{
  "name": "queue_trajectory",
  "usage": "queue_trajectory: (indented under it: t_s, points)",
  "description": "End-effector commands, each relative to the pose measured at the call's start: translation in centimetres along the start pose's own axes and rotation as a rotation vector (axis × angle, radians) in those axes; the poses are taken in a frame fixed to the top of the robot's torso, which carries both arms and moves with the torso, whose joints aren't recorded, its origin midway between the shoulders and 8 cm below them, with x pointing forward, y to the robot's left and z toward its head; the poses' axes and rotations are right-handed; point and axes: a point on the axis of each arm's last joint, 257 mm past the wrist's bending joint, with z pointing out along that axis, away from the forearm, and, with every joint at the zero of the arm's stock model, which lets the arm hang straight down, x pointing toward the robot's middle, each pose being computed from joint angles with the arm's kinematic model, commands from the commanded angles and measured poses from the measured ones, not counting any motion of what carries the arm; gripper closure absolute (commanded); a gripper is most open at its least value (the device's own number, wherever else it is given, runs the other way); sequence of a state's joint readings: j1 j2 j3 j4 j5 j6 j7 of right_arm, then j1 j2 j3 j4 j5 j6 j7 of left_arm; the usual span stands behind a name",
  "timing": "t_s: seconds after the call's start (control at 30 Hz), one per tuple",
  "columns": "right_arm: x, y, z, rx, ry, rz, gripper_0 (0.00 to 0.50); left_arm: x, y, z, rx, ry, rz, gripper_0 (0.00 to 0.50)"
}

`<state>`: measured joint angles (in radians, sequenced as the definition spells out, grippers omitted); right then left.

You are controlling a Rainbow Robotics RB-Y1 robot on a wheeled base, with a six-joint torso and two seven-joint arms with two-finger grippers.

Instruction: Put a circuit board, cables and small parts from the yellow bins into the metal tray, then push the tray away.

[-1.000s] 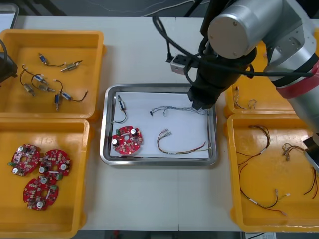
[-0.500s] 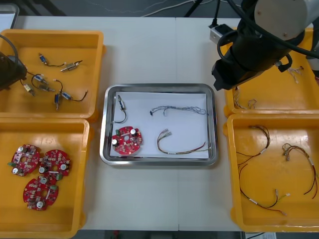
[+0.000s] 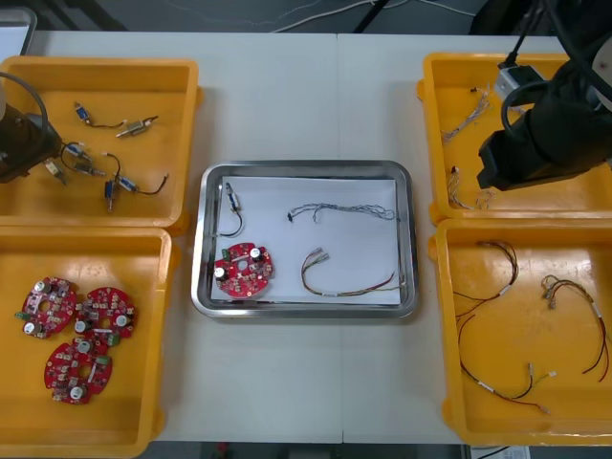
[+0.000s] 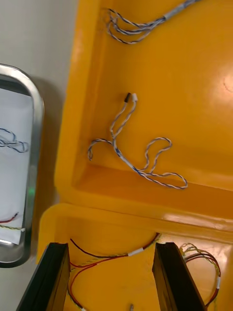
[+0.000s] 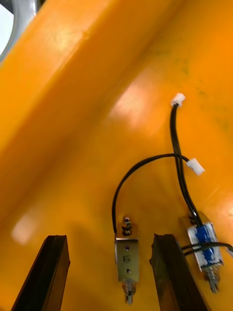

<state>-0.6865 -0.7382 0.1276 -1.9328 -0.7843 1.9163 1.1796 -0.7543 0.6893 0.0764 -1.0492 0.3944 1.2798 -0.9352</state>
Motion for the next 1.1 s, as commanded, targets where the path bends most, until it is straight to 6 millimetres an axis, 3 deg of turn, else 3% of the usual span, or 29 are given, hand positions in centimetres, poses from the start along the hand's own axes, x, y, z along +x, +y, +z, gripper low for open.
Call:
queue_trajectory:
  t_s: [0.03, 0.7, 0.97, 1.0, 1.1]
  points:
    - [1.1, -3.6, -1.5, 0.054, -0.029, 0.038, 0.0, -1.6, -2.5, -0.3, 0.032, -0.055, 0.109, 0.0]
    - [8.2, -9.8, -1.5, 0.101, 0.003, 0.195, 0.0, 0.4, -2.9, -0.1, 0.051, 0.021, 0.129, 0.0]
    - [9.8, -10.6, -0.8, 0.118, 0.031, 0.217, 0.0, 1.8, -2.9, 0.1, 0.048, 0.066, 0.143, 0.0]
    - [9.8, -10.6, -0.8, 0.117, 0.03, 0.217, 0.0, 1.9, -2.9, 0.1, 0.047, 0.068, 0.146, 0.023]
    - [10.3, -10.6, -0.4, 0.117, 0.039, 0.231, 0.0, 2.1, -2.9, 0.1, 0.043, 0.072, 0.151, 0.183]
